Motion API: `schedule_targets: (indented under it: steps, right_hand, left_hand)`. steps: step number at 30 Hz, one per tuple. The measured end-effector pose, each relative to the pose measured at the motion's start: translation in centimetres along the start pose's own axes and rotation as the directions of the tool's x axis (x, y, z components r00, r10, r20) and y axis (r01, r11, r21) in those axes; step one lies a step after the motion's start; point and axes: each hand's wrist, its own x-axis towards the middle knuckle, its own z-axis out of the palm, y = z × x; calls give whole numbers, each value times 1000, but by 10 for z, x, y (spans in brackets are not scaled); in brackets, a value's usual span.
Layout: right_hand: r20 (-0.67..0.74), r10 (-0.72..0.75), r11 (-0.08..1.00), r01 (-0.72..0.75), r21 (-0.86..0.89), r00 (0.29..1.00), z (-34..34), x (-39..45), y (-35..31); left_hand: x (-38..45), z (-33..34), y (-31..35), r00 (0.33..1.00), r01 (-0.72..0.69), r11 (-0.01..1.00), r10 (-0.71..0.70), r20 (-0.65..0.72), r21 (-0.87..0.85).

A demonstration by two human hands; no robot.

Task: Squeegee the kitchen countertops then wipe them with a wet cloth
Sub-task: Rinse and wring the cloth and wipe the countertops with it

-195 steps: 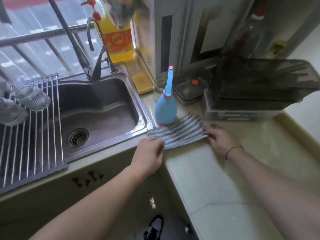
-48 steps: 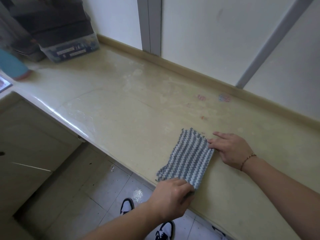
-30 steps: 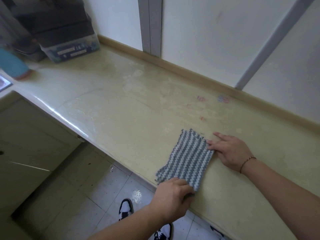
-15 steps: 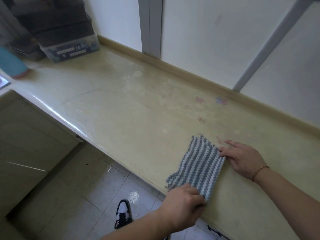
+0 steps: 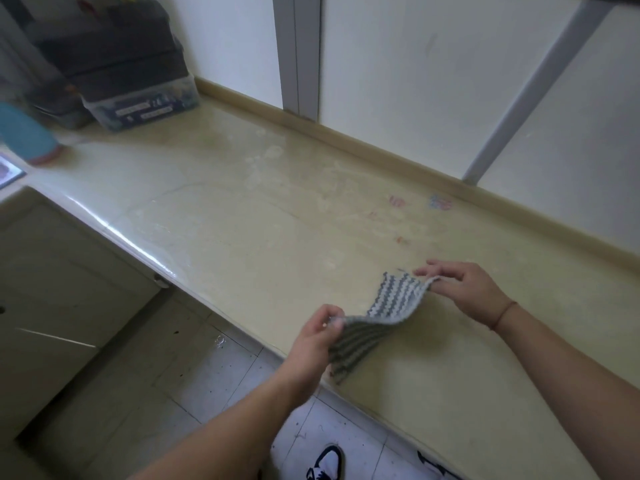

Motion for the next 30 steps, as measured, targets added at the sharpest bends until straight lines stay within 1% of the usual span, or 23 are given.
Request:
schedule_targets:
  steps: [2,4,6,7,9,11,13,15,17,19,22,24,27,28,29,30]
  right_hand:
    - [-31,43,992,-39,121,999,11,13,-13]
    - [-91,80,985,-65,161,993,24,24,-21]
    - [-128,69,993,-56,106,989,36,33,-25]
    - [-138,42,999,-37,38,990,41,36,-28]
    - [-148,-14,996,1,-86,989,50,42,-35]
    - [-167,-40,988,14,-154,985,57,47,-47]
    - [-193,-47,981,9,-195,980,62,52,-63]
    - [-221,-48,977,0,-211,974,67,57,-83]
    - [-241,-27,982,-19,-189,970,75,59,-108]
    - [-210,-5,980,-38,-197,978,90,59,-131]
    - [-101,-7,967,-19,-253,995,117,54,-151]
    - [-48,-33,977,22,-214,998,129,46,-156]
    - [13,-83,991,84,-107,996,130,36,-152]
    - [0,-85,996,85,-37,996,126,34,-148]
    - [-55,-79,996,81,41,995,121,33,-142]
    - [-146,-63,992,78,97,987,116,34,-133]
  left_hand:
    - [8,-12,3,994,69,964,-87,-59,-258]
    - [13,-21,3,984,114,896,-163,-77,-430]
    - [14,-26,5,980,147,847,-193,-38,-511]
    - [14,-27,7,980,162,833,-197,-11,-529]
    - [13,-27,14,982,173,819,-188,29,-547]
    - [16,-30,18,984,156,796,-174,26,-584]
    - [21,-34,20,989,119,768,-147,7,-630]
    - [25,-37,25,996,66,771,-92,-8,-634]
    - [31,-36,32,999,8,783,-39,-35,-622]
    - [38,-36,39,997,-28,791,-19,-70,-611]
    - [44,-33,54,995,-95,830,70,-67,-549]
    - [46,-36,58,992,-122,847,83,-97,-518]
    - [49,-45,55,984,-117,845,29,-173,-522]
    - [50,-47,55,984,-115,846,24,-177,-521]
    - [51,-49,55,983,-115,847,21,-182,-519]
    - [51,-50,56,982,-113,845,16,-188,-522]
